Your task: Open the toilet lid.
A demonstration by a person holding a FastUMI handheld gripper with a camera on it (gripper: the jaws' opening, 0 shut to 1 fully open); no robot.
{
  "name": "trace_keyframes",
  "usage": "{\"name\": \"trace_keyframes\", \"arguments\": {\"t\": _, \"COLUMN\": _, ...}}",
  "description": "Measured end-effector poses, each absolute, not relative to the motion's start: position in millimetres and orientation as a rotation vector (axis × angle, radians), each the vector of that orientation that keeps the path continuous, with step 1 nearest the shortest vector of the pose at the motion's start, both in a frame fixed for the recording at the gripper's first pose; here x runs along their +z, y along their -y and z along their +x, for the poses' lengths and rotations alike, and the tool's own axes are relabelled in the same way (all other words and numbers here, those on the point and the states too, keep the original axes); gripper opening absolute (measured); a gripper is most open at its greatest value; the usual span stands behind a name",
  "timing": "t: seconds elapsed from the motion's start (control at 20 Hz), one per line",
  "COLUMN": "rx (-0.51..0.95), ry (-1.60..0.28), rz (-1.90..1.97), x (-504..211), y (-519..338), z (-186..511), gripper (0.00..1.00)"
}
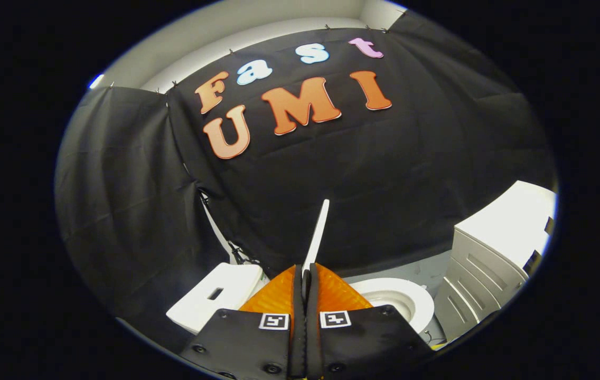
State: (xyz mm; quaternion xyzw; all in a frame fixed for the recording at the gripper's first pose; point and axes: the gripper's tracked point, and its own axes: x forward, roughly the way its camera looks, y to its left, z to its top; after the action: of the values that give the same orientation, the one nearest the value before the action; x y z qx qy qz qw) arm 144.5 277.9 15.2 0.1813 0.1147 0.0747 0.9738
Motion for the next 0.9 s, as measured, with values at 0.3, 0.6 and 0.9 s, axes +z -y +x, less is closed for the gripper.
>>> {"name": "trace_keyframes", "arguments": {"t": 0.3, "rx": 0.23, "ry": -0.216, "rz": 0.265, "x": 45.7, "y": -345.3, "z": 143.7, "gripper": 0.08}}
{"name": "trace_keyframes", "arguments": {"t": 0.6, "rx": 0.252, "ry": -0.23, "rz": 0.186, "x": 58.7, "y": -397.6, "z": 144.1, "gripper": 0.08}}
{"name": "trace_keyframes", "arguments": {"t": 0.9, "rx": 0.267, "ry": -0.227, "rz": 0.148, "x": 64.2, "y": -438.6, "z": 141.0, "gripper": 0.08}}
